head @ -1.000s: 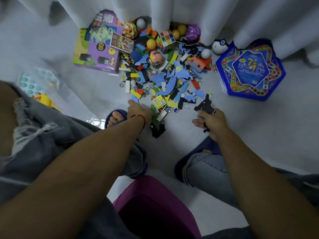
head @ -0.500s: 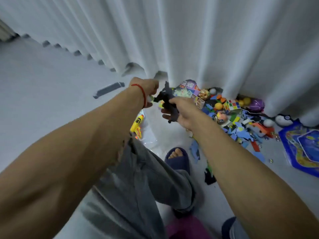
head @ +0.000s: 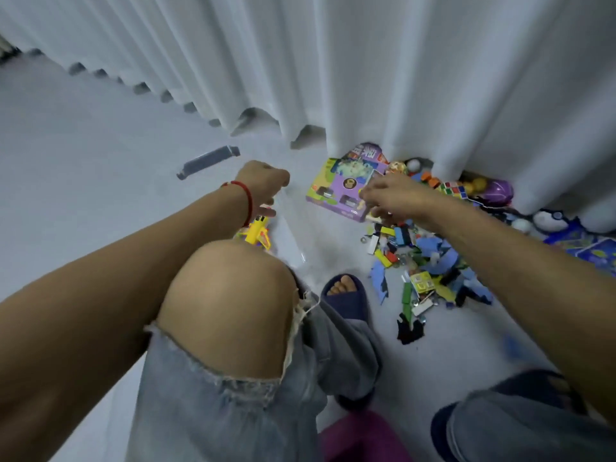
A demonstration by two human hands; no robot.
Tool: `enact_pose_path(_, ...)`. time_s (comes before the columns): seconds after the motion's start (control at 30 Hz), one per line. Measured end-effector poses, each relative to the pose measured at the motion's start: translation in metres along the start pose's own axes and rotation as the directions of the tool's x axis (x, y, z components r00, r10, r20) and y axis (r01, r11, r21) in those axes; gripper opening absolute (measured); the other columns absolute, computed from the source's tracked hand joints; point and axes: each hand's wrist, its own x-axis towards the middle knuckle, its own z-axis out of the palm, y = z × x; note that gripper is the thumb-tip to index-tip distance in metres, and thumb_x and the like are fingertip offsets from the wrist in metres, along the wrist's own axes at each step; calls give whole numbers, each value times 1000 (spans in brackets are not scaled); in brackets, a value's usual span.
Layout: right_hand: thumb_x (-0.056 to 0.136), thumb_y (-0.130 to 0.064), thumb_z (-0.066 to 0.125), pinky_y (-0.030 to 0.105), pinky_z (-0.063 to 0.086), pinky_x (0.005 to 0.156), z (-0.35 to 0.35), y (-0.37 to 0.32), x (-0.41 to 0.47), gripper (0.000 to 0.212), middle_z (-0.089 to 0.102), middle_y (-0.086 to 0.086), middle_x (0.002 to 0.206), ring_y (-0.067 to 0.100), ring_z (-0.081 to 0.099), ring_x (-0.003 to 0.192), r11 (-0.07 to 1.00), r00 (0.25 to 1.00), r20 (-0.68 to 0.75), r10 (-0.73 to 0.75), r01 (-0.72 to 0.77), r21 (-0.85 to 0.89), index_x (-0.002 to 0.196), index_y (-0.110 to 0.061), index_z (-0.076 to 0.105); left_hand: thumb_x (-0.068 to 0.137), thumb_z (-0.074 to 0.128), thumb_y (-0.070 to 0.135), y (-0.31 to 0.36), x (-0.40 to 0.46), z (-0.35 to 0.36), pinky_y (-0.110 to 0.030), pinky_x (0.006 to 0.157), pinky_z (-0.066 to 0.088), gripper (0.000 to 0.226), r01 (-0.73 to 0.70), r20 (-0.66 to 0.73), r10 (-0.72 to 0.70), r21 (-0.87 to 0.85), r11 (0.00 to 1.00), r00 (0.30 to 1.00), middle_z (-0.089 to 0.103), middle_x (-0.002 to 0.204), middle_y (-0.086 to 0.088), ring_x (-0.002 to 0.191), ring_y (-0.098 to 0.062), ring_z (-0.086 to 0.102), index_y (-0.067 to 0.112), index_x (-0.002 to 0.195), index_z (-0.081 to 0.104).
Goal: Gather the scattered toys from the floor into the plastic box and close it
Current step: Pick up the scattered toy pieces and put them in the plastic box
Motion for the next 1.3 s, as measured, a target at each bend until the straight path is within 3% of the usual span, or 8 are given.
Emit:
enact_pose_path(0.17, 99, -27, 54, 38, 59, 73, -82, 67, -38, 28, 70, 14, 105, 24, 68, 85, 886, 989, -65, 130, -146, -441, 109, -7, 69, 93, 61, 23, 1, 4, 91, -43, 80, 61, 22, -221, 369, 154, 145, 964, 916, 67, 99, -12, 85, -25, 64, 8, 108, 68)
enact_pose_path(0.37, 99, -31, 57, 27, 49, 77, -103, 148, -106, 27, 64, 1, 115, 17, 61, 91, 709, 955, 70, 290, -165, -686, 121, -18, 63, 90, 66, 22, -46, -3, 208, -43, 82, 60, 26, -469, 686, 70, 416, 779, 724, 65, 112, -10, 97, -29, 66, 14, 114, 66)
enact_pose_path(0.5, 94, -30, 63, 29, 41, 81, -85, 238, -118, 34, 63, 3, 120, 18, 56, 99, 696, 932, 68, 357, -216, -684, 126, -19, 59, 84, 71, 27, -102, -4, 266, -29, 80, 50, 37, -678, 772, 89, 489, 548, 629, 64, 116, -8, 94, -22, 60, 16, 118, 63)
enact_pose_path(0.73, 85, -31, 76, 48, 48, 91, -17, 355, -95, 63, 45, 21, 130, 41, 49, 114, 702, 881, -326, 342, -470, -535, 136, -10, 45, 75, 76, 46, -176, 10, 306, -40, 63, 48, 67, -888, 831, 312, 437, 144, 460, 43, 120, -14, 96, -31, 50, 12, 124, 45)
enact_pose_path(0.9, 71, 11, 76, 48, 52, 81, 24, 390, -94, 66, 49, 21, 120, 39, 52, 101, 775, 895, -440, 64, -323, -543, 131, -8, 56, 75, 79, 38, -196, 17, 315, -41, 64, 47, 65, -910, 835, 401, 415, -7, 377, 45, 118, -15, 90, -33, 52, 11, 122, 43)
enact_pose_path(1.07, 74, 22, 65, 42, 52, 82, 28, 398, -87, 51, 54, 21, 112, 36, 56, 94, 880, 889, -446, -106, -125, -458, 120, -1, 64, 72, 81, 14, -199, 24, 322, -43, 72, 52, 56, -933, 834, 417, 316, 174, 360, 48, 114, -15, 85, -33, 55, 7, 118, 49)
enact_pose_path(1.17, 79, 8, 68, 27, 41, 85, 23, 376, -82, 36, 59, 11, 108, 24, 56, 94, 927, 866, -482, -135, -61, -370, 112, -7, 66, 72, 80, 10, -192, 22, 317, -40, 78, 52, 56, -878, 800, 393, 327, 349, 454, 52, 116, -13, 92, -30, 57, 8, 120, 52)
enact_pose_path(1.3, 85, 6, 67, 26, 54, 82, 14, 324, -68, 22, 73, 4, 99, 13, 69, 92, 885, 837, -473, 275, -29, 465, 99, -10, 68, 79, 74, 9, -173, 12, 297, -24, 79, 51, 43, -746, 682, 410, 309, 590, 606, 63, 103, 1, 84, -13, 58, 16, 119, 59)
